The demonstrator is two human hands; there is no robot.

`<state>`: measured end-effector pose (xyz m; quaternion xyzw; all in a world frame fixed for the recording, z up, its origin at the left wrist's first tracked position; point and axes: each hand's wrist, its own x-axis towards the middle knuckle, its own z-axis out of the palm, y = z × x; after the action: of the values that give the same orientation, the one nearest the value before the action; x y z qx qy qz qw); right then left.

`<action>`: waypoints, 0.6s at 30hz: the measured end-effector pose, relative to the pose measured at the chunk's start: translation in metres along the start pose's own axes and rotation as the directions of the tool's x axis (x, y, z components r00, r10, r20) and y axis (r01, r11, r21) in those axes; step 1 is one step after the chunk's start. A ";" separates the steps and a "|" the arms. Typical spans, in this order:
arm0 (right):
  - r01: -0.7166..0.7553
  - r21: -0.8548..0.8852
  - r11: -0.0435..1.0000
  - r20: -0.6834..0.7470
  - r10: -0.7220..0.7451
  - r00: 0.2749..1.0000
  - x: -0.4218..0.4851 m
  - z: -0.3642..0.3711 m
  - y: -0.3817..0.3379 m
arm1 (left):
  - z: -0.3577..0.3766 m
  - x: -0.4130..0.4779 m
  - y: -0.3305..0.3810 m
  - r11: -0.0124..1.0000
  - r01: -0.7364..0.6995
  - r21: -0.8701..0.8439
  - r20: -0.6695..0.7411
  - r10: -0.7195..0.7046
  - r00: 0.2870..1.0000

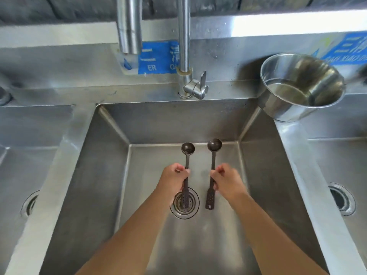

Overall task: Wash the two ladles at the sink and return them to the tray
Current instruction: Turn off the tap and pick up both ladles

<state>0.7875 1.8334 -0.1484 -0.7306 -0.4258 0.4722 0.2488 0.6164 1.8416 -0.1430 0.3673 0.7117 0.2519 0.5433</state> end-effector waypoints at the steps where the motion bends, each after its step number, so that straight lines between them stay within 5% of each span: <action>1: 0.026 0.007 1.000 0.000 -0.026 1.000 -0.013 -0.003 -0.010 | -0.007 -0.011 0.004 0.999 -0.013 -0.031 -0.010 0.012 1.000; 18: 0.105 -0.042 0.994 0.053 -0.102 0.993 -0.282 -0.039 -0.137 | -0.147 -0.252 0.056 0.956 -0.220 -0.195 -0.037 0.217 0.976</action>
<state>0.7155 1.6635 0.1086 -0.7006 -0.4798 0.4676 0.2456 0.5245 1.6806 0.0887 0.3859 0.6423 0.3826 0.5405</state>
